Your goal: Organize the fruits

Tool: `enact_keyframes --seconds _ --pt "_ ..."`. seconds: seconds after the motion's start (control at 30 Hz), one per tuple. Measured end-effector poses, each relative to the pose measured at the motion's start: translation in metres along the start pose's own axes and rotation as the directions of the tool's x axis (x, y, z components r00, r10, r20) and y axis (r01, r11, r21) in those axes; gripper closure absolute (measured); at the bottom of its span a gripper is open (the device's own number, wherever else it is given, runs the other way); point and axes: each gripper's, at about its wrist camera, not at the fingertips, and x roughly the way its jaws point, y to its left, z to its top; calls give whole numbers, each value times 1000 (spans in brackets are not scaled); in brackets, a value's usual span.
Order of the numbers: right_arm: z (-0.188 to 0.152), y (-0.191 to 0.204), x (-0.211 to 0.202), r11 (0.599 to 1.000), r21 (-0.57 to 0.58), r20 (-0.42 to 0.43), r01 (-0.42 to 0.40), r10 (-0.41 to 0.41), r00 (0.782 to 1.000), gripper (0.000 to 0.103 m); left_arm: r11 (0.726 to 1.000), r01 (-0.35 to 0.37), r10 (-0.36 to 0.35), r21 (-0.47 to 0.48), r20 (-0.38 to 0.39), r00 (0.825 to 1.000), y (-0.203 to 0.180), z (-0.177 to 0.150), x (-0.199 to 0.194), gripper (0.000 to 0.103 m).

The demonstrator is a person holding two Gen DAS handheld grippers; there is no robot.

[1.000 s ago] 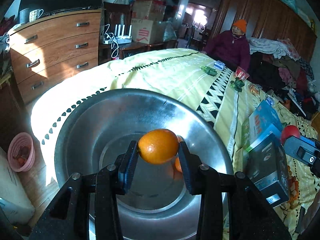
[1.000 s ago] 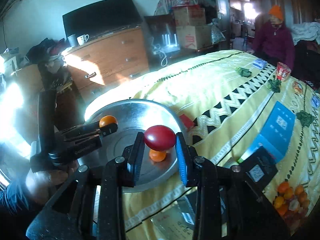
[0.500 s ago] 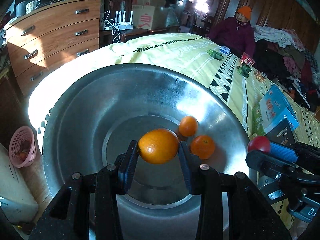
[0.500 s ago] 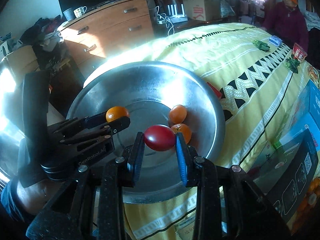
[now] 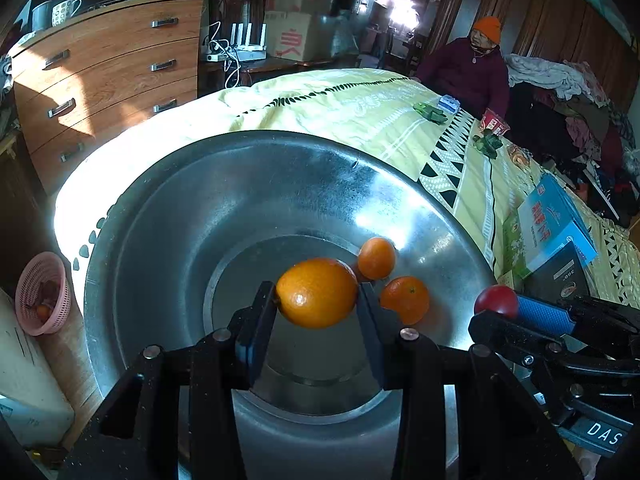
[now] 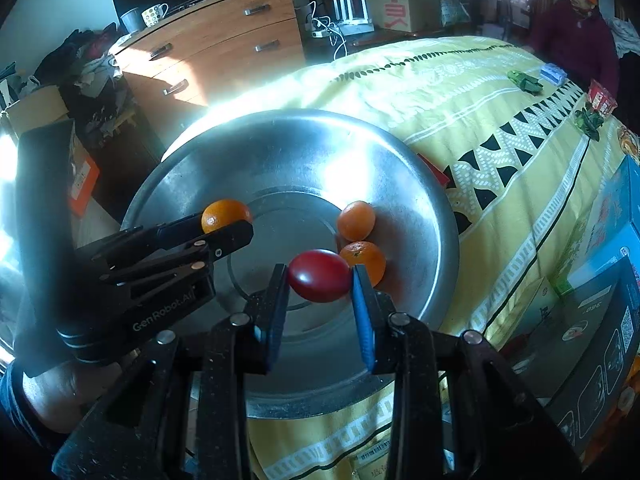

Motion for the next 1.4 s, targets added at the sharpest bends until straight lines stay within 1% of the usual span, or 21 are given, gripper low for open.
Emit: enact_keyframes --seconds 0.07,0.13,0.27,0.3,0.4,0.5,0.57,0.6,0.63,0.73,0.77,0.8,0.9,0.93,1.0,1.07,1.2,1.27,1.33,1.37,1.4 --pt "0 -1 2 1000 6 -4 -2 2 1000 71 1000 -4 4 -4 -3 1000 1 1 1 61" --pt "-1 -3 2 1000 13 -5 -3 3 1000 71 1000 -4 4 -5 0 1000 1 1 2 57" --pt "-1 -3 2 1000 12 -6 1 -1 1000 71 1000 -2 2 -8 9 1000 0 3 0 44" --pt "-1 -3 2 1000 13 -8 2 -2 1000 68 1000 -4 4 -9 11 1000 -1 3 0 42" --pt "0 -3 -4 1000 16 9 13 -13 1000 50 1000 -6 7 -12 15 1000 -4 5 -2 35" --pt "0 -1 -19 999 15 38 30 -31 999 46 1000 -12 12 -26 23 1000 -5 8 -8 32" --pt "-1 1 -37 998 14 68 54 -55 996 38 1000 -7 9 -29 48 999 -7 10 -19 32" --pt "-2 0 -46 997 16 84 72 -73 994 29 1000 -2 4 -26 64 998 -10 12 -26 32" --pt "-4 0 -58 995 19 107 94 -95 990 22 1000 3 -2 -22 80 997 -13 13 -34 32" --pt "-17 -10 -101 983 62 169 172 -180 969 9 1000 31 -31 4 136 990 -28 16 -64 31" --pt "-23 -15 -114 977 83 185 195 -207 961 6 999 41 -43 14 154 987 -36 16 -75 22" --pt "-32 -22 -130 968 111 200 225 -244 949 2 999 50 -53 23 172 984 -43 15 -85 10" --pt "-58 -49 -168 920 222 194 324 -367 910 0 996 73 -84 57 231 969 -70 8 -115 0" --pt "-67 -58 -179 895 258 183 363 -414 892 0 994 84 -100 76 239 966 -81 5 -121 0" --pt "-86 -74 -200 830 321 142 456 -518 844 0 988 115 -137 107 229 964 -104 -2 -129 0" --pt "-107 -92 -220 749 374 90 546 -616 783 0 980 146 -174 138 216 961 -126 -10 -132 0" --pt "-138 -115 -258 643 448 52 621 -712 700 0 960 191 -227 207 167 959 -170 -29 -134 0" --pt "-150 -122 -273 589 458 37 665 -761 648 0 949 214 -252 232 148 956 -189 -39 -136 0" --pt "-157 -126 -285 534 452 26 714 -808 588 0 940 228 -269 255 139 953 -204 -46 -140 0" --pt "-161 -127 -290 517 451 22 728 -822 570 0 934 237 -279 268 133 951 -212 -49 -143 0" --pt "-164 -129 -294 506 454 19 733 -828 560 0 930 241 -285 279 128 950 -219 -52 -145 0"
